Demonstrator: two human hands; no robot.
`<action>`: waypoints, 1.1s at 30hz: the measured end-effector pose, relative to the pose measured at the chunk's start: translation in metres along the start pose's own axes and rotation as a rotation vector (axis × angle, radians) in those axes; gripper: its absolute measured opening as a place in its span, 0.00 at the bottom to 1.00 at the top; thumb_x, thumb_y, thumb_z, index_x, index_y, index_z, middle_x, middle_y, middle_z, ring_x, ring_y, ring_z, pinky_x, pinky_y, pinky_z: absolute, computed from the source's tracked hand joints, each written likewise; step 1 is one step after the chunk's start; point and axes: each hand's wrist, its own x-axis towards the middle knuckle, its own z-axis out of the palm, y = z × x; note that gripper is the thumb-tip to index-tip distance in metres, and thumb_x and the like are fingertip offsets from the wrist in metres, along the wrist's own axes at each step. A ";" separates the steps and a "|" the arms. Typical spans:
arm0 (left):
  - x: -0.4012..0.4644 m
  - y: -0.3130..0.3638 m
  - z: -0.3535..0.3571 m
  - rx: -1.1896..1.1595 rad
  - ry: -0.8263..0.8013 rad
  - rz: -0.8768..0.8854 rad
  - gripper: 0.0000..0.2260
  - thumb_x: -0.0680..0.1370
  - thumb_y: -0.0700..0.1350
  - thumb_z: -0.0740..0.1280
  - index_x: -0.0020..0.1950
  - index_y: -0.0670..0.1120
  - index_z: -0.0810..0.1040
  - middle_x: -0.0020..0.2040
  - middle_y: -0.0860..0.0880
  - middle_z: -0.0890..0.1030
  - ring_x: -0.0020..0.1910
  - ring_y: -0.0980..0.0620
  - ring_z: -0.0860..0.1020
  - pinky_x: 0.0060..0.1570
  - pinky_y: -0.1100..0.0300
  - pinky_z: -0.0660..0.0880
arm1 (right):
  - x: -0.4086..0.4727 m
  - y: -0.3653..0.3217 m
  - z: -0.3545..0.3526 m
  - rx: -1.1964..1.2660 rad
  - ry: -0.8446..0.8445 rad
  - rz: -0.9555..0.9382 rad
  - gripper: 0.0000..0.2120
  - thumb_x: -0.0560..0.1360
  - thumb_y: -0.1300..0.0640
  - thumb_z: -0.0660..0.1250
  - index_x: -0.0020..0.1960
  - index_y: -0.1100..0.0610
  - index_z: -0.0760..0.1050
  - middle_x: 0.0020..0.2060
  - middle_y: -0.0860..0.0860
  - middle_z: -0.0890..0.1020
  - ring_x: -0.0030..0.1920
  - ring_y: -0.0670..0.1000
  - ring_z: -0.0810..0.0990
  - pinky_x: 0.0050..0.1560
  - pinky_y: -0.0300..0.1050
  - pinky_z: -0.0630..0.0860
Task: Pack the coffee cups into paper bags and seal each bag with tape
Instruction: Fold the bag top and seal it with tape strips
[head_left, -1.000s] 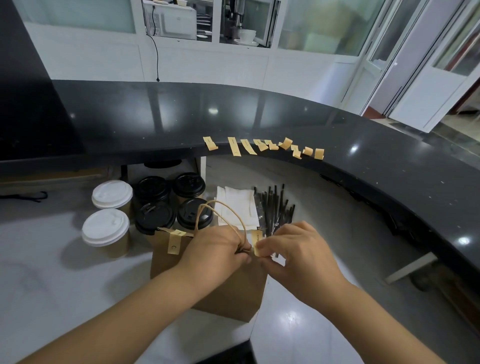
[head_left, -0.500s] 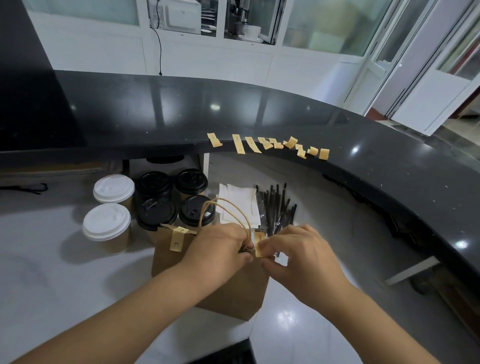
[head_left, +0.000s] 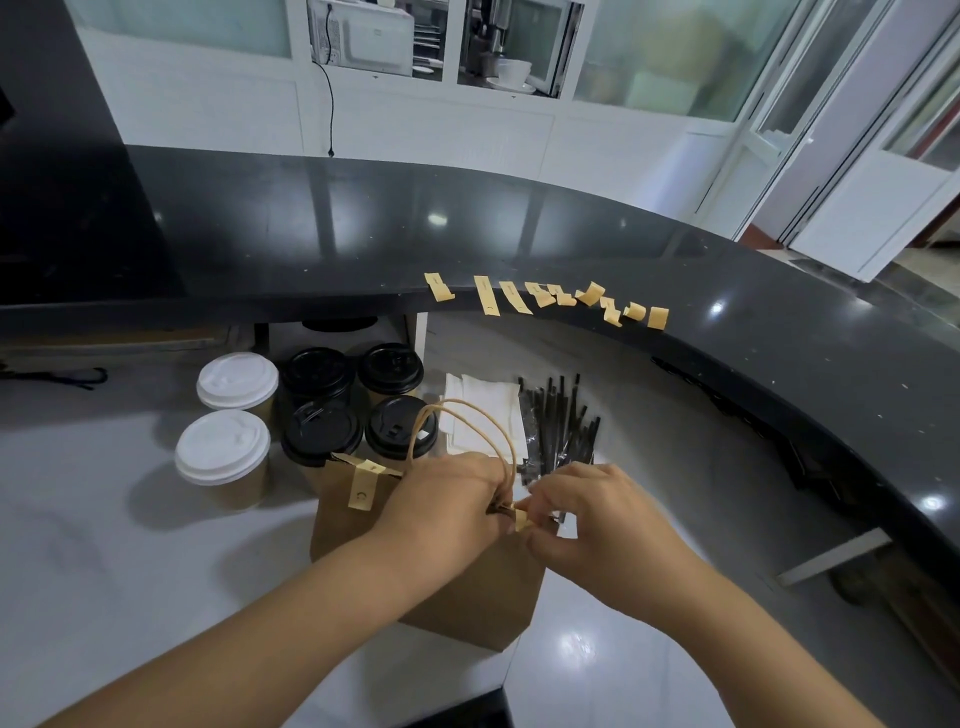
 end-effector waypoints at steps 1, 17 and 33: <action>0.000 0.000 0.000 0.005 -0.004 0.005 0.06 0.74 0.50 0.68 0.49 0.51 0.79 0.48 0.53 0.78 0.48 0.53 0.76 0.50 0.58 0.73 | 0.000 0.001 0.001 0.020 -0.014 0.003 0.07 0.73 0.50 0.67 0.38 0.45 0.71 0.40 0.41 0.77 0.45 0.39 0.72 0.49 0.30 0.61; 0.004 -0.003 -0.001 -0.021 -0.103 0.036 0.13 0.75 0.46 0.64 0.55 0.60 0.79 0.48 0.57 0.82 0.49 0.58 0.77 0.49 0.64 0.72 | -0.010 0.004 0.014 0.031 0.162 0.023 0.03 0.68 0.48 0.71 0.37 0.45 0.78 0.39 0.39 0.80 0.51 0.39 0.73 0.52 0.30 0.62; 0.009 -0.006 -0.007 0.032 -0.228 0.043 0.12 0.79 0.49 0.62 0.58 0.58 0.79 0.55 0.57 0.81 0.57 0.57 0.76 0.56 0.62 0.72 | -0.025 0.008 0.057 -0.391 0.723 -0.270 0.06 0.74 0.55 0.69 0.39 0.54 0.82 0.31 0.47 0.76 0.37 0.51 0.66 0.41 0.44 0.64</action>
